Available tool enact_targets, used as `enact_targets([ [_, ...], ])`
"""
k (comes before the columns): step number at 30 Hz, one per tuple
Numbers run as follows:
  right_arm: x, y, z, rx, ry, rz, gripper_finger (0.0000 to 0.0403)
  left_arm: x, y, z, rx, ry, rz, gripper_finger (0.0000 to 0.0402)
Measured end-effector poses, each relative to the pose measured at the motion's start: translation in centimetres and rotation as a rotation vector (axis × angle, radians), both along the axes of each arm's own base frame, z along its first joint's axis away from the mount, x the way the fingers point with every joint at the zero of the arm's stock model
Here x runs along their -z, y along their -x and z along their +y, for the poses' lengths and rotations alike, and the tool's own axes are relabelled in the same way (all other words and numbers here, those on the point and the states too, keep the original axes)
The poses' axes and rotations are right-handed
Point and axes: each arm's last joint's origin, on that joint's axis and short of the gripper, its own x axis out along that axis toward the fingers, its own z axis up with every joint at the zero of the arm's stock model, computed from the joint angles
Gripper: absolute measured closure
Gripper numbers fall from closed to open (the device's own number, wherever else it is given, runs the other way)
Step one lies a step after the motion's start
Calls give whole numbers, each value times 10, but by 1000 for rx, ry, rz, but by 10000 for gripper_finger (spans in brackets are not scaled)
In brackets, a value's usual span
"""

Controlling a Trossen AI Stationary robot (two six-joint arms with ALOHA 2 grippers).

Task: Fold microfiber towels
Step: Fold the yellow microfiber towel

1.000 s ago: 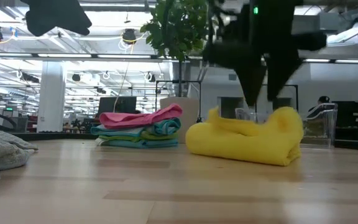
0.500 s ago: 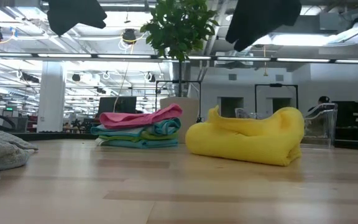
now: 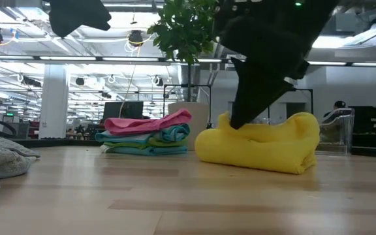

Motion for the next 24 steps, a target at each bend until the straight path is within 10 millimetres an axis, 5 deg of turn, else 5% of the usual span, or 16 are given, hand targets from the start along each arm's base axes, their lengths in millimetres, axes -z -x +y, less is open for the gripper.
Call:
enact_targets([
  [6,-2,-3,-6,-3,-8,3,212,0,0,0,-4,6,-1,317],
  [13,-14,-3,-14,14,-51,4,383,0,0,0,-4,5,0,317],
  [20,-54,14,-38,127,12,-40,393,0,0,0,-20,-6,-10,317],
  [24,-61,14,-53,148,23,-18,385,-1,0,1,-33,-15,-16,317],
])
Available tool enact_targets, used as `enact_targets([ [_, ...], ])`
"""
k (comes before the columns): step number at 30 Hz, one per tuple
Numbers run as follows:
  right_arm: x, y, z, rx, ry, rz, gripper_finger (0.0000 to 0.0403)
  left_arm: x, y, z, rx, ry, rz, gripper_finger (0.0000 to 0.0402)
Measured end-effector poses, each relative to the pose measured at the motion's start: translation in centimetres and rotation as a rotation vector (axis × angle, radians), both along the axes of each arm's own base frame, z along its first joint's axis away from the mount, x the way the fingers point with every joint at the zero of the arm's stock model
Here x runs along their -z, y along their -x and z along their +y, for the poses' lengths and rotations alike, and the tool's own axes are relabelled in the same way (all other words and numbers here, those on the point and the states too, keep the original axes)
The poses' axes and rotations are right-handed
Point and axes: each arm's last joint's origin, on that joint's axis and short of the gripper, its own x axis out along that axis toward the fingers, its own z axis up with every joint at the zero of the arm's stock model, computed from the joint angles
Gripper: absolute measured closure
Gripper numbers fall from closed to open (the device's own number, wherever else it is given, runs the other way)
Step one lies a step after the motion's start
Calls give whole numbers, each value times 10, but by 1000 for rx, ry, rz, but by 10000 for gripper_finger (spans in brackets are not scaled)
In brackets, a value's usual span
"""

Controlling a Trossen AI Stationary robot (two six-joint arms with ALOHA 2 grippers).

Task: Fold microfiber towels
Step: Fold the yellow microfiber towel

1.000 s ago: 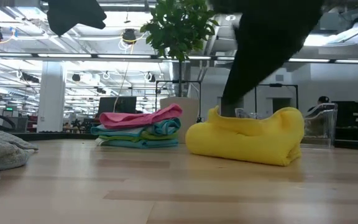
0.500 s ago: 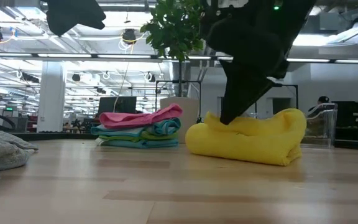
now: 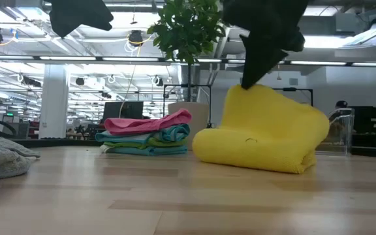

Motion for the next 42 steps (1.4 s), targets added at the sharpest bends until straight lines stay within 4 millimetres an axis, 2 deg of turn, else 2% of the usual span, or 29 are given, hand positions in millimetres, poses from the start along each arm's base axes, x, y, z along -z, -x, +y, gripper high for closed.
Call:
enact_targets([
  [5,12,-1,-22,81,-4,114,317,0,0,0,-18,18,-9,317],
  [9,23,-3,-35,136,-8,133,255,-1,-1,0,-22,28,-20,317],
  [12,21,-6,-44,154,-13,121,204,-2,-2,-1,-21,38,-39,317],
  [14,11,0,-48,183,-11,103,175,-5,-4,-2,-18,57,-70,317],
  [16,-9,6,-42,199,14,-16,157,-7,-5,-3,-8,66,-94,317],
  [20,-49,37,-13,183,46,-234,150,-16,-11,-4,42,73,-170,317],
  [23,-52,61,4,200,21,-359,154,-19,-19,-2,42,76,-222,317],
  [26,-23,78,20,227,-3,-410,159,-16,-31,1,48,73,-234,317],
  [31,28,79,33,255,-70,-534,194,7,-65,5,139,146,-199,317],
  [33,51,80,33,295,-79,-540,217,18,-82,6,190,177,-209,317],
  [38,92,84,18,443,-82,-475,261,49,-118,18,238,289,-209,317],
  [42,102,77,15,461,-115,-420,281,73,-135,28,256,396,-132,317],
])
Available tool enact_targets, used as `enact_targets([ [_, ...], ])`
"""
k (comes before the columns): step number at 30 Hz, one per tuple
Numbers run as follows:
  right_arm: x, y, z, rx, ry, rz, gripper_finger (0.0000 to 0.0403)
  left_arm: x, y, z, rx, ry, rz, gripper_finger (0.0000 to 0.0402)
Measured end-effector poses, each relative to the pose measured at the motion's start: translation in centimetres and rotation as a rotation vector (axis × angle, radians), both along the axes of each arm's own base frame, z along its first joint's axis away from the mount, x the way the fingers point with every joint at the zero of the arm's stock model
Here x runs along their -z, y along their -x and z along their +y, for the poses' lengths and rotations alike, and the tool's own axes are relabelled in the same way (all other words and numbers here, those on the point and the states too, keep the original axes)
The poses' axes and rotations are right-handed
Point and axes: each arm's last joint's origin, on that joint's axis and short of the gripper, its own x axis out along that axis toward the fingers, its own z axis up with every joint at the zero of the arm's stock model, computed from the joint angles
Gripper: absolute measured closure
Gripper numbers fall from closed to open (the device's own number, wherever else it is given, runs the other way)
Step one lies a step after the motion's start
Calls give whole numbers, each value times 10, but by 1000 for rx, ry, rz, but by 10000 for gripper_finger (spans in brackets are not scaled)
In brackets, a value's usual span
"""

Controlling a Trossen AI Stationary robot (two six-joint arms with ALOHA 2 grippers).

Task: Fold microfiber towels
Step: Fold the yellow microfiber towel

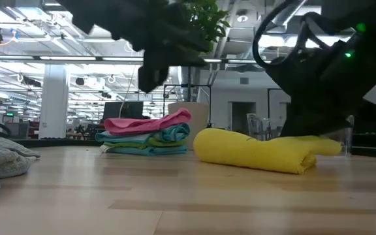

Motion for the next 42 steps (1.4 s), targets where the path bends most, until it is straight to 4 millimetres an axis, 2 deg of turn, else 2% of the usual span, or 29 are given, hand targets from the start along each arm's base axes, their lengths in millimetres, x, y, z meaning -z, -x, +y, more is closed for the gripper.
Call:
enact_targets([
  [3,-6,-2,0,-32,-19,16,283,4,-3,4,41,48,21,317],
  [6,-29,5,-2,-41,-64,-4,272,-1,-1,10,30,56,16,317],
  [11,-51,26,-2,38,-264,37,215,-23,4,24,-41,82,-56,317],
  [16,-39,40,11,166,-395,75,146,-26,5,32,-52,111,-60,317],
  [21,-24,46,19,262,-383,54,123,-26,5,33,-61,121,-56,317],
  [27,-9,31,16,228,-371,62,122,-26,5,35,-70,119,-57,317],
  [34,-8,23,12,197,-368,38,126,-26,5,35,-68,123,-53,317],
  [37,-8,22,12,193,-368,34,154,-25,5,35,-66,126,-49,317],
  [42,-7,16,12,134,-365,33,245,-25,5,35,-66,125,-49,317],
])
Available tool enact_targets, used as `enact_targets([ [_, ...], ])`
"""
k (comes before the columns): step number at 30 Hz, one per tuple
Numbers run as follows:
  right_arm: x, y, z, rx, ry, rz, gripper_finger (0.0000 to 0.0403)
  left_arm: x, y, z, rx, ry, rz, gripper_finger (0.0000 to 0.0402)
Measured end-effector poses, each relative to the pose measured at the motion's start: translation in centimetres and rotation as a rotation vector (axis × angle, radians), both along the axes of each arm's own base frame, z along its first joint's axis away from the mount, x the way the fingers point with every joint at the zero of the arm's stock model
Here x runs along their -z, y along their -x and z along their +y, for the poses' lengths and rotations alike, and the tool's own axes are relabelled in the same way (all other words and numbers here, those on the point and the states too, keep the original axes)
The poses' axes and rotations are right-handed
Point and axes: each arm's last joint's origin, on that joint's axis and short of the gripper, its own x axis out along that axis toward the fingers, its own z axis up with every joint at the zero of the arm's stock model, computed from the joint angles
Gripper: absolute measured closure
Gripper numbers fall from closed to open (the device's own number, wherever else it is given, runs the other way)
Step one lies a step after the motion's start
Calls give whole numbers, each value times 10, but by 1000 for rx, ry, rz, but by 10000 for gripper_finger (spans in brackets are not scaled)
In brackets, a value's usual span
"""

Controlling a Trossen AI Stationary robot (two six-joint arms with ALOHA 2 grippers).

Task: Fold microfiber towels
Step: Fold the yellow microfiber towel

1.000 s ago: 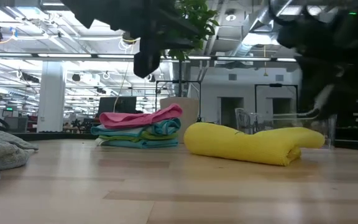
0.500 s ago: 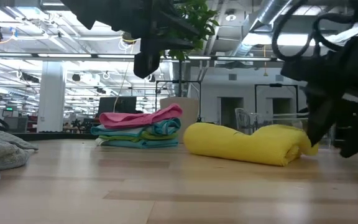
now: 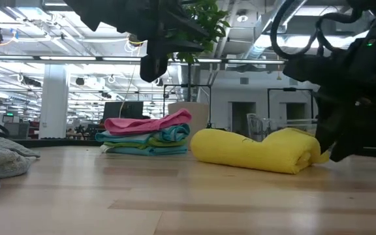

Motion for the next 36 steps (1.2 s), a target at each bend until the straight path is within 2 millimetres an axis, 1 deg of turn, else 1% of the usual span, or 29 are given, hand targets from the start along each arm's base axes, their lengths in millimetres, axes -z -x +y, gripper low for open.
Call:
enact_targets([
  [5,-1,-4,-2,-76,19,7,375,0,0,0,1,-3,-1,317],
  [6,-1,-5,-2,-92,20,3,386,0,0,0,1,-3,-1,317],
  [7,-2,-6,-2,-99,16,1,387,0,0,0,1,-3,0,317],
  [10,-10,-10,-1,-121,5,-4,381,0,0,0,1,-3,0,317],
  [13,-22,-16,-3,-167,14,-27,391,0,0,0,1,-3,0,317],
  [21,-51,-46,-20,-287,117,-66,393,0,0,0,1,-3,2,317],
  [23,-52,-48,-24,-281,146,-64,396,0,0,0,1,-2,4,317],
  [26,-51,-46,-31,-258,197,-19,396,0,0,0,-1,3,5,317],
  [28,-51,-45,-32,-258,203,-12,391,0,0,0,-1,5,6,317],
  [31,-49,-38,-29,-247,184,31,366,0,0,0,7,8,6,317],
  [34,-48,-29,-27,-189,167,80,318,1,0,0,6,8,6,317],
  [36,-54,-21,-26,-175,181,84,280,1,0,0,-14,13,9,317],
])
